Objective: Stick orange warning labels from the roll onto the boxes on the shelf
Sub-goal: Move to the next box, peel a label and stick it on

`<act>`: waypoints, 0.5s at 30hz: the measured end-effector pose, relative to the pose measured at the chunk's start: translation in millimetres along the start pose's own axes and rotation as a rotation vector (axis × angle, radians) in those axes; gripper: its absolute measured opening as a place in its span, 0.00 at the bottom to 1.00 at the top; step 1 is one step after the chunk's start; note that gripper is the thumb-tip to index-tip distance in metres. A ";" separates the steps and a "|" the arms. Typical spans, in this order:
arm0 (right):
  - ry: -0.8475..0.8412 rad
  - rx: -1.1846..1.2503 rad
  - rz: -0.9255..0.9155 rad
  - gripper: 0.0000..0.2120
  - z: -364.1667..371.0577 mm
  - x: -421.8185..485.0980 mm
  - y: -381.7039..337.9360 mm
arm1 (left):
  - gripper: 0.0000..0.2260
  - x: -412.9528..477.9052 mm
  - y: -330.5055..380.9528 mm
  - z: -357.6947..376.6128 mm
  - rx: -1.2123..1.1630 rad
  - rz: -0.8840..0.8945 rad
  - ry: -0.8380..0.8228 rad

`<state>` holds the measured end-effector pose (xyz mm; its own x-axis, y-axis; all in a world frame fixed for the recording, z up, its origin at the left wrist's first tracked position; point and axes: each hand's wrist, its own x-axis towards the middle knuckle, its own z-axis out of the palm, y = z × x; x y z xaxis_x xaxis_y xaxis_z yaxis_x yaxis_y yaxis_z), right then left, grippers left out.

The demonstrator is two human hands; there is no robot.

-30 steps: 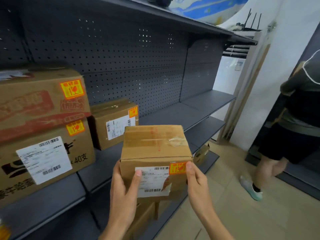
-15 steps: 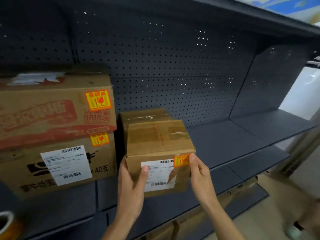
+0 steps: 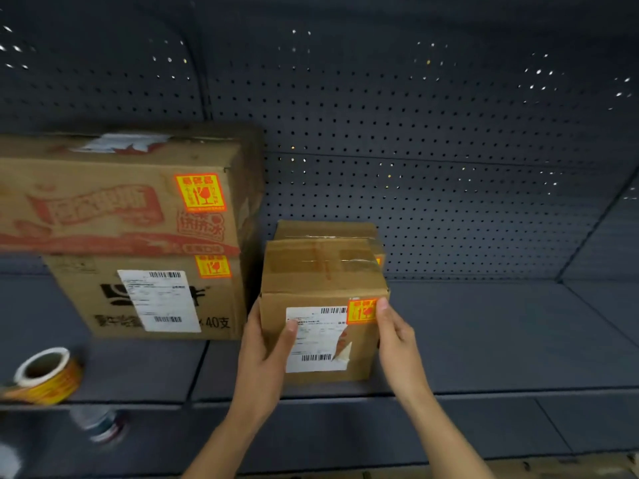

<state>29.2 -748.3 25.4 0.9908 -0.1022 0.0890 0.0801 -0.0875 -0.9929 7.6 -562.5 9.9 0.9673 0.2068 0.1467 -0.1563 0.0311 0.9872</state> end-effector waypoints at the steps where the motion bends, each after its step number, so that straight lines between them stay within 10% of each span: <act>1: -0.007 0.000 0.000 0.22 -0.2 2.2 0.7 | 0.25 0.9 -1.1 0.6 0.003 0.000 0.003; 15: -0.018 0.013 -0.010 0.22 7.8 14.4 1.0 | 0.26 23.7 -12.7 -3.2 0.037 -0.008 -0.038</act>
<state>44.5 -742.1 25.1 0.9918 -0.0832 0.0974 0.0912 -0.0756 -0.9930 31.8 -554.9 0.7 0.9757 0.1689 0.1399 -0.1413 -0.0038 0.9900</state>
